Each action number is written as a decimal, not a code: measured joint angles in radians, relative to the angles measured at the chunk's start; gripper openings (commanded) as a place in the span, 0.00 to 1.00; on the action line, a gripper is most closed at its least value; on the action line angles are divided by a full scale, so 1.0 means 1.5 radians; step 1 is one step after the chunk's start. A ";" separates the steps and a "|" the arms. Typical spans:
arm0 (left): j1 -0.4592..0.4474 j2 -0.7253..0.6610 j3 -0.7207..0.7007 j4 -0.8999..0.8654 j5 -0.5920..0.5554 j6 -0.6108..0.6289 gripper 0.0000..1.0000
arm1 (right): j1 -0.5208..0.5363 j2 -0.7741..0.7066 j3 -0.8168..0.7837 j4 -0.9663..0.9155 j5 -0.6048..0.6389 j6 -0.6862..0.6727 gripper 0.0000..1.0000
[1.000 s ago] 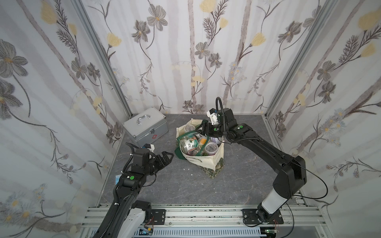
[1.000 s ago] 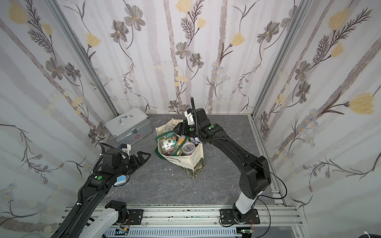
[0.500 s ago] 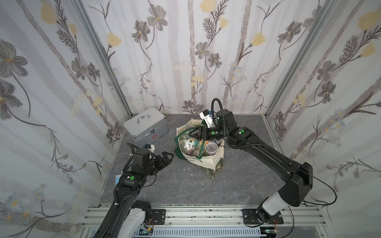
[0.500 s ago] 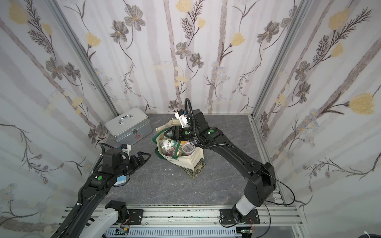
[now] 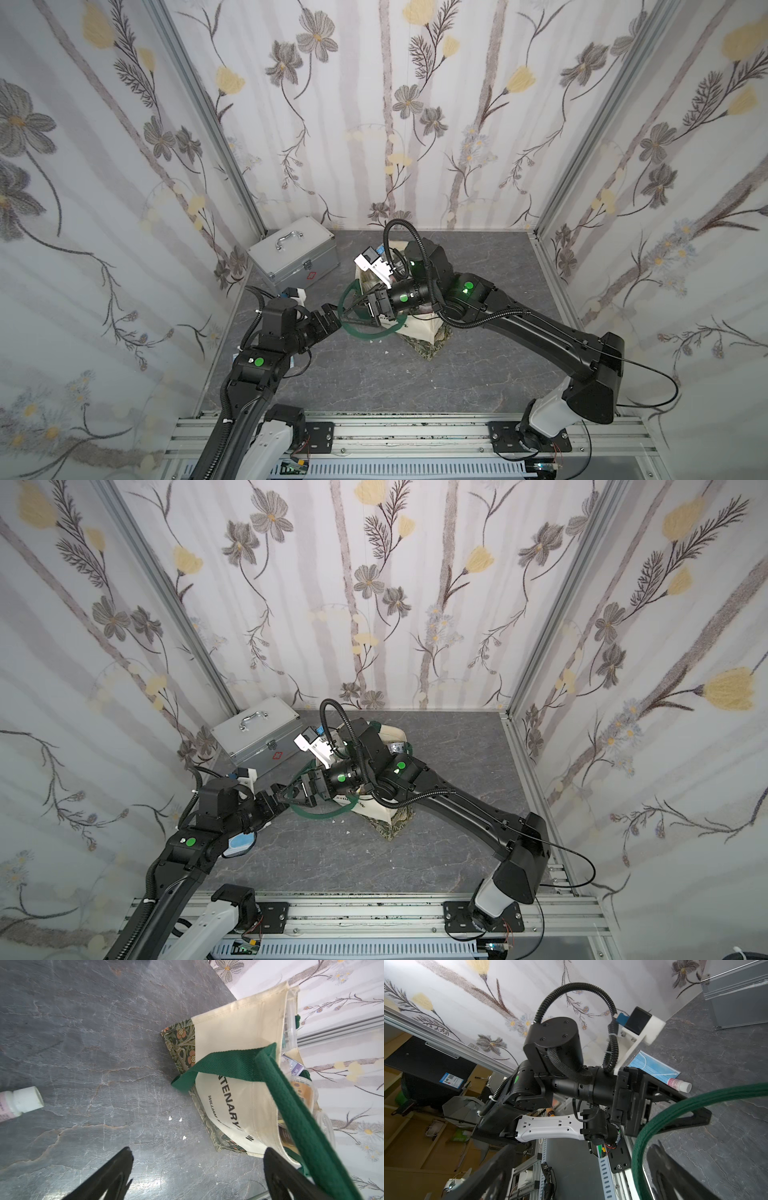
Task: Take out the seed jars from the canvas bag
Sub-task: Adjust the canvas bag at the center of the board.
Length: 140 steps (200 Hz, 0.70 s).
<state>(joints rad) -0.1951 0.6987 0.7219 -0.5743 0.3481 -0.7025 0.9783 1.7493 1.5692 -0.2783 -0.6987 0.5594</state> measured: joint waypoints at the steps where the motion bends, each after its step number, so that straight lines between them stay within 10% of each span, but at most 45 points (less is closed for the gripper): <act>1: 0.000 0.000 0.002 -0.002 -0.002 0.001 1.00 | 0.000 0.000 0.000 -0.003 0.004 -0.001 1.00; 140: 0.001 -0.040 0.115 -0.145 -0.054 0.027 1.00 | -0.026 -0.058 -0.025 -0.071 0.225 -0.037 1.00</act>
<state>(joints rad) -0.1944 0.6388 0.8951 -0.7921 0.2676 -0.6617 0.9394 1.6615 1.5311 -0.3847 -0.3607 0.5034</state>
